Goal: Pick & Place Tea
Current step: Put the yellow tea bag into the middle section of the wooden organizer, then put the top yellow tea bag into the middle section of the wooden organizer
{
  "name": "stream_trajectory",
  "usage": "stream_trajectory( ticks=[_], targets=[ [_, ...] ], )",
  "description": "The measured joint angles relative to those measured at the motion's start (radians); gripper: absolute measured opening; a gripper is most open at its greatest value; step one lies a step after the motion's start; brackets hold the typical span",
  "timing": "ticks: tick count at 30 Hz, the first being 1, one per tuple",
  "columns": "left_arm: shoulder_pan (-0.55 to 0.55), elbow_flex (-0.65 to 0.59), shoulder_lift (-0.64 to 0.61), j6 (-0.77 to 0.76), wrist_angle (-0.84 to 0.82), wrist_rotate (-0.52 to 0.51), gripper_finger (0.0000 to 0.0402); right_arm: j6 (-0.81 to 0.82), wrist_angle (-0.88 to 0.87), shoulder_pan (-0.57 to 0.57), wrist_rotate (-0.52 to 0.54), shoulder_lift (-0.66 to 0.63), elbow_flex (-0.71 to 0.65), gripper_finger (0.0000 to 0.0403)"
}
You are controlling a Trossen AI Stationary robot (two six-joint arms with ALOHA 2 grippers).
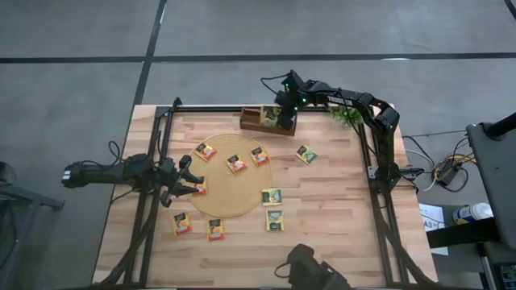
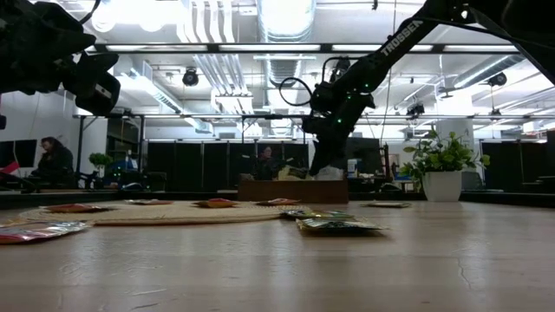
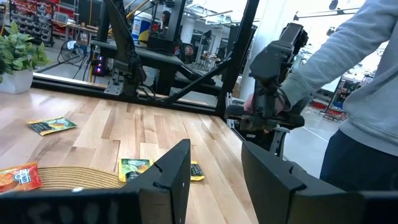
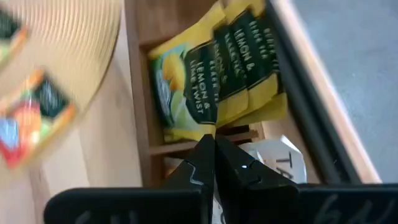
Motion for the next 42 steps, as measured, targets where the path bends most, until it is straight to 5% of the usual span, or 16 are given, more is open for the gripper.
stream_trajectory(
  ticks=[11, 23, 32, 42],
  targets=[
    [0.000, 0.000, 0.000, 0.000, 0.000, 0.000, 0.0138, -0.047, -0.043, 0.002, -0.016, -0.011, 0.019, 0.0027],
    [0.000, 0.000, 0.000, 0.000, 0.000, 0.000, 0.0138, -0.154, -0.091, 0.001, -0.018, -0.023, 0.083, 0.0149],
    [0.000, 0.000, 0.000, 0.000, 0.000, 0.000, 0.0138, -0.312, -0.349, 0.008, -0.019, -0.038, 0.183, 0.0243],
    [0.000, 0.000, 0.000, 0.000, 0.000, 0.000, 0.0138, -0.448, -0.643, 0.040, -0.019, -0.043, 0.303, 0.0257]
  ],
)
